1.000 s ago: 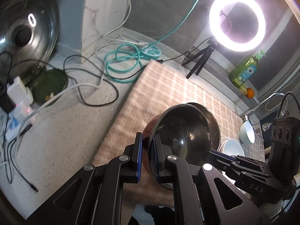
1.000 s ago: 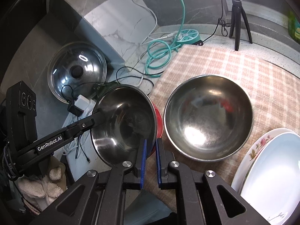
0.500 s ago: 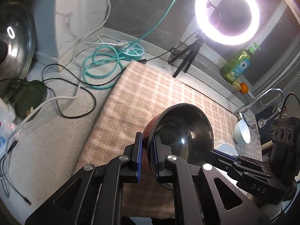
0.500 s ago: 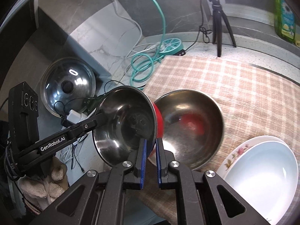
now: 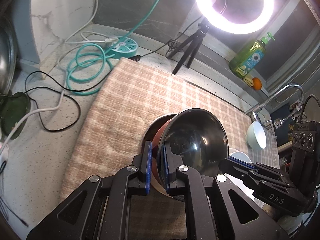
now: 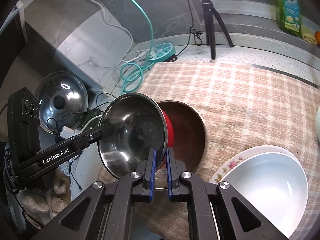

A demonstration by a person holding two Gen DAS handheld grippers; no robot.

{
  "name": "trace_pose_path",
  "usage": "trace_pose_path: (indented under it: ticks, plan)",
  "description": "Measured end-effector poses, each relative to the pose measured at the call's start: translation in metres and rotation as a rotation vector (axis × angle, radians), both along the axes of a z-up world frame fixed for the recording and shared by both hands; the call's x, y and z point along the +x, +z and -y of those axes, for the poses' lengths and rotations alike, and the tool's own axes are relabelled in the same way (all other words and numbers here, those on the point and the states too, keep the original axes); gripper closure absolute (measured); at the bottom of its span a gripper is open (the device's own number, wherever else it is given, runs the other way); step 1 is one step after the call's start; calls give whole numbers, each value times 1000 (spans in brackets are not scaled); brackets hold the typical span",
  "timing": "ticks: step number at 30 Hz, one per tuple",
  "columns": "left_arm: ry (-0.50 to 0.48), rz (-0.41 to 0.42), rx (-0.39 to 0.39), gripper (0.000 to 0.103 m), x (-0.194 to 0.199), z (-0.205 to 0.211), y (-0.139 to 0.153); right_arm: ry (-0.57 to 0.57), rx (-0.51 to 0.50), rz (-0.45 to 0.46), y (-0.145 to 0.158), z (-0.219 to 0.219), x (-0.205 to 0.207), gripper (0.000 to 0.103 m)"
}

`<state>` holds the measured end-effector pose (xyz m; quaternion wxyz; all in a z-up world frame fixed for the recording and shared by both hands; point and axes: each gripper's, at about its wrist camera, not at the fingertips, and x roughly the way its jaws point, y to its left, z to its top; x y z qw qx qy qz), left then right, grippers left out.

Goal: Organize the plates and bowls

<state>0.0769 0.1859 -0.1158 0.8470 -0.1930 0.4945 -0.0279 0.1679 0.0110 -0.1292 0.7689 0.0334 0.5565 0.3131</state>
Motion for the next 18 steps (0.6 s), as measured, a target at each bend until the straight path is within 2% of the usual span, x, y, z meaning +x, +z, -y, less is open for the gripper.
trace_pose_path:
  ticks: [18]
  plan:
    - [-23, -60, 9, 95, 14, 12, -22, -9, -31, -48, -22, 10, 18, 94]
